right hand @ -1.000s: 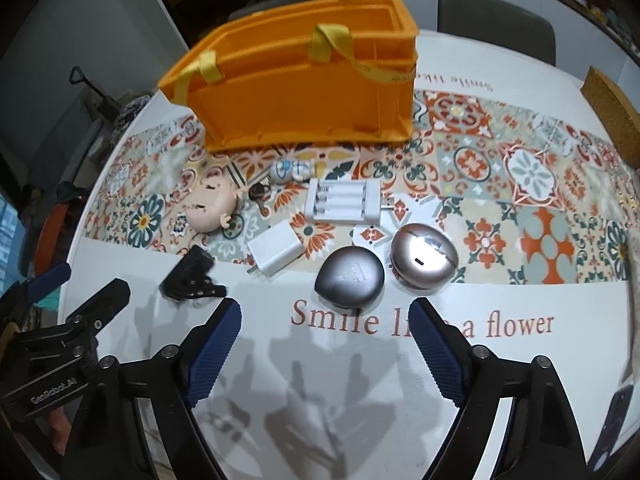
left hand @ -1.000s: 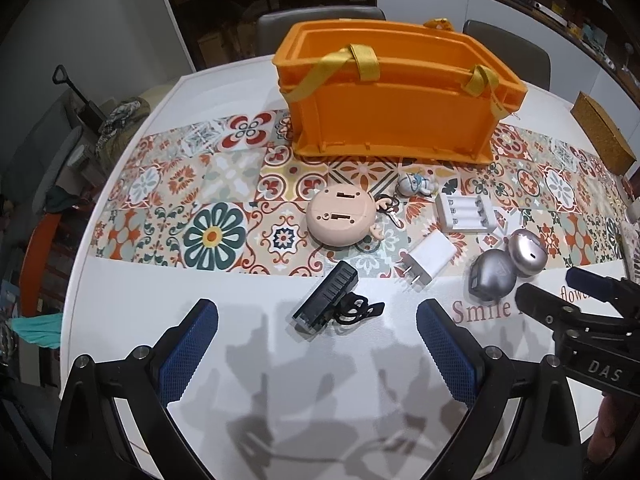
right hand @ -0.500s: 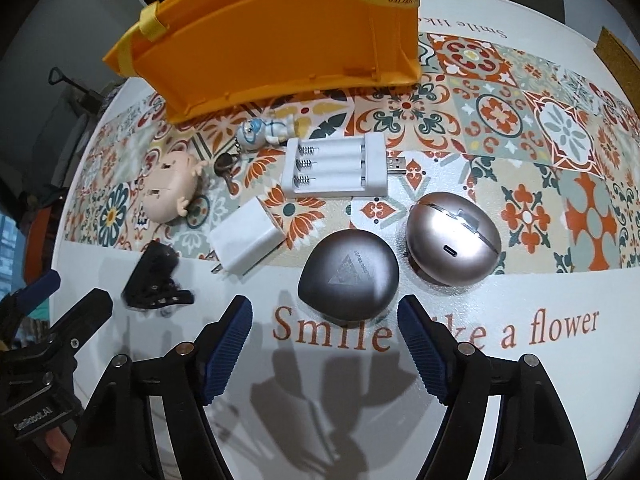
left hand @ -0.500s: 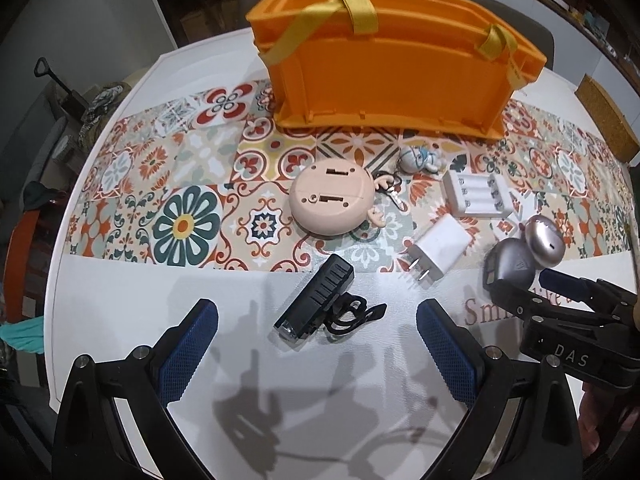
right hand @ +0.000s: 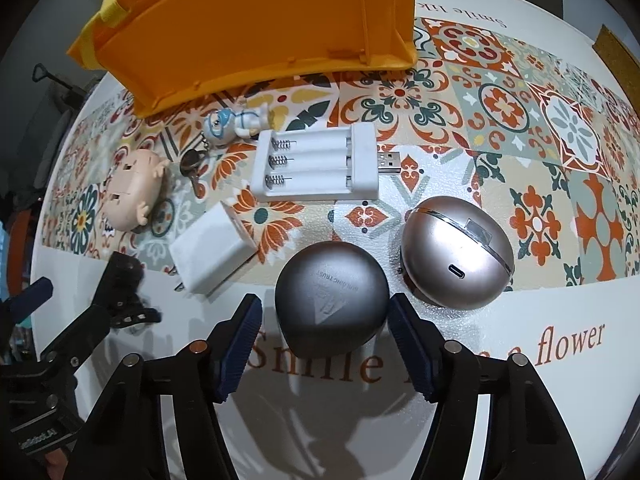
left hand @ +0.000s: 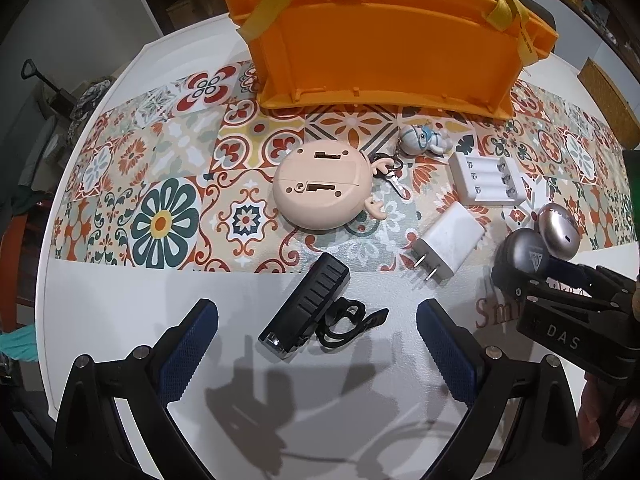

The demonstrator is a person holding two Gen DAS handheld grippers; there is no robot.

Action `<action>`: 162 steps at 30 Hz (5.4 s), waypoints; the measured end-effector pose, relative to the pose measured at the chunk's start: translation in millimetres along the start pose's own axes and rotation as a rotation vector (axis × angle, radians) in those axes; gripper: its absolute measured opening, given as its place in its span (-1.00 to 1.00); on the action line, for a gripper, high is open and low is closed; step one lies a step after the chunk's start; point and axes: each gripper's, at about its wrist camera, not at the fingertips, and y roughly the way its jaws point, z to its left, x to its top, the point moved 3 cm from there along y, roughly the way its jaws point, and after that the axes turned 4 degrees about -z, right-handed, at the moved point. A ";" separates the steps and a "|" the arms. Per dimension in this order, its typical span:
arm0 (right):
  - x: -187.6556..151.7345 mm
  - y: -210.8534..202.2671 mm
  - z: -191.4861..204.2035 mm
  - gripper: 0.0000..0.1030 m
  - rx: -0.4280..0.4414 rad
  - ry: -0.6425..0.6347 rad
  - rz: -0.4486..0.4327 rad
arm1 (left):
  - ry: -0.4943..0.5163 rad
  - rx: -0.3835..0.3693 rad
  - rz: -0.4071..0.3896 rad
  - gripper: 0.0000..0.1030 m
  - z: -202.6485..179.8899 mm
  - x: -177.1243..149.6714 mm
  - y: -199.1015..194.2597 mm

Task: Organize rigid objects
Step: 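Lower the right gripper onto the dark grey pebble-shaped case and grasp it, then lower the left gripper onto the white charger plug and grasp it, then carry the white charger with the left gripper while the right carries the grey case to the orange crate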

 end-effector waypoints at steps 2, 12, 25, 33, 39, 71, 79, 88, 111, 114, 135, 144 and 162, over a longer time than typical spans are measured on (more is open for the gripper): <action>1.8 0.9 2.4 0.20 -0.015 -0.014 -0.010 | 0.007 0.000 -0.001 0.97 -0.8 0.1 0.7; 0.4 1.0 4.6 0.10 -0.046 -0.023 -0.036 | 0.052 0.009 -0.017 0.97 -6.5 -1.3 -1.6; -18.5 -53.3 -1.5 0.09 -0.051 0.030 -0.130 | 0.237 -0.115 -0.126 0.95 -33.2 3.4 -28.4; -32.1 -68.7 -8.0 0.10 -0.084 0.087 -0.150 | 0.376 -0.184 -0.176 0.74 -56.8 10.4 -26.2; -38.2 -68.8 -18.6 0.10 -0.108 0.157 -0.136 | 0.436 -0.255 -0.176 0.55 -68.2 20.1 -10.9; -41.5 -43.3 -29.8 0.10 -0.139 0.240 -0.073 | 0.461 -0.326 -0.076 -0.21 -92.4 28.4 49.9; -37.6 -52.3 -29.9 0.10 -0.142 0.227 -0.098 | 0.417 -0.323 -0.114 -0.25 -86.6 31.7 28.8; -28.4 -67.5 -22.3 0.10 -0.132 0.194 -0.137 | 0.365 -0.339 -0.151 -0.26 -73.4 33.3 4.1; 18.0 -133.2 22.7 0.10 -0.049 0.017 -0.327 | 0.184 -0.284 -0.343 -0.26 -22.2 63.6 -78.3; 25.3 -138.9 27.8 0.10 -0.036 0.000 -0.347 | 0.164 -0.281 -0.366 -0.26 -15.5 67.9 -86.5; 86.4 -162.2 49.9 0.10 -0.002 -0.063 -0.473 | 0.153 -0.236 -0.476 -0.26 1.8 120.3 -116.8; 117.7 -174.9 57.4 0.10 -0.024 -0.089 -0.518 | 0.163 -0.211 -0.506 -0.26 2.8 148.6 -122.0; 195.8 -157.8 52.5 0.10 -0.050 -0.070 -0.413 | 0.206 -0.188 -0.457 -0.25 0.6 211.6 -104.3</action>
